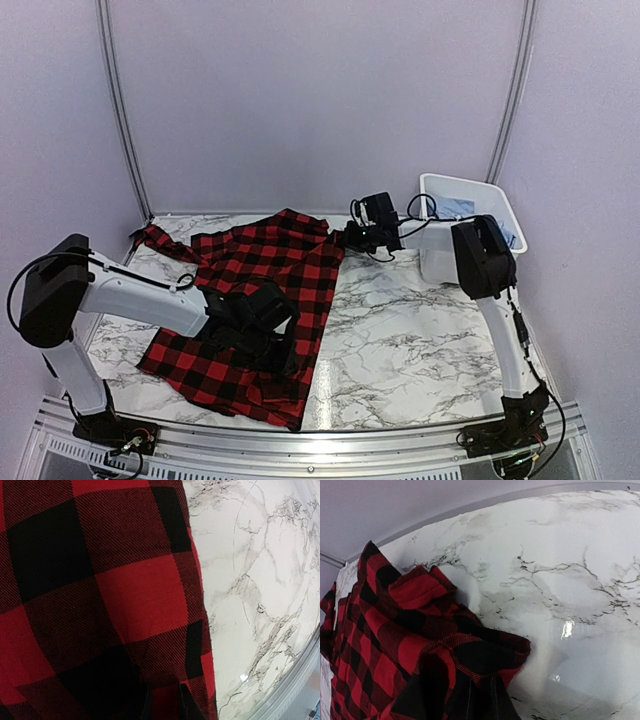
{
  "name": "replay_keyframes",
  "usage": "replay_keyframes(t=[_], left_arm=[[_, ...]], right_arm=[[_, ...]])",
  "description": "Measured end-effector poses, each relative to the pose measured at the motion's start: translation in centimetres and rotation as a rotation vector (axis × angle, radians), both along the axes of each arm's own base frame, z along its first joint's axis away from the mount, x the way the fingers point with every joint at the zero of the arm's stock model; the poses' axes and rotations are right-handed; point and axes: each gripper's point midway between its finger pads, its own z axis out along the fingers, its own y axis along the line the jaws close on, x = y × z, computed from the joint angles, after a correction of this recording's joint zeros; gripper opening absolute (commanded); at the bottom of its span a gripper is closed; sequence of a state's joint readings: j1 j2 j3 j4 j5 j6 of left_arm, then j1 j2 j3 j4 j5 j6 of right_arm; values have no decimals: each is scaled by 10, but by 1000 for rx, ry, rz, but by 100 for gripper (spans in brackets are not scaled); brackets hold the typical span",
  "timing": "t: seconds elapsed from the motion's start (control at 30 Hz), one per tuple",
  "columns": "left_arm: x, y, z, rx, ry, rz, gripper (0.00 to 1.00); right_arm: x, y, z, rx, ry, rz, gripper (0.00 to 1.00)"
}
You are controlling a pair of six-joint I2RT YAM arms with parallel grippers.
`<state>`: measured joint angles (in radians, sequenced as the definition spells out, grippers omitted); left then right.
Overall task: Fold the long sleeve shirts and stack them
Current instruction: Adjust the 1/3-folded shirt at the center of the board.
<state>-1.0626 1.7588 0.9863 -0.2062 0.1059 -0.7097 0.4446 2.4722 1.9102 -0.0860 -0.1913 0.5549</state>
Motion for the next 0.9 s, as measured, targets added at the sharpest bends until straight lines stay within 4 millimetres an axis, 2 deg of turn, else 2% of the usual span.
replay_keyframes(t=[0.23,0.43,0.5,0.57,0.63,0.73,0.8,0.9], left_arm=[[0,0,-3,5,3,-1,19],[4,-9,-5,-5,-2,-2,19],[5,-13,-6,-6,-1,-6,19],[5,-17,-5,-10,1,-11,19],[5,-22,-5,-13,3,-15,20],[5,-26,-3,-18,6,-20,24],[6,-28,0,-21,7,-18,28],[9,-32,6,-33,-1,-13,29]], right_arm=[[18,6,10,-11,-44,1,0],[38,13,44,-37,-138,30,0],[41,13,49,-42,-155,36,0],[41,12,47,-53,-154,40,12],[40,9,43,-66,-143,43,33],[39,3,37,-96,-127,46,50],[38,0,33,-117,-121,48,52],[35,-6,28,-147,-95,51,50]])
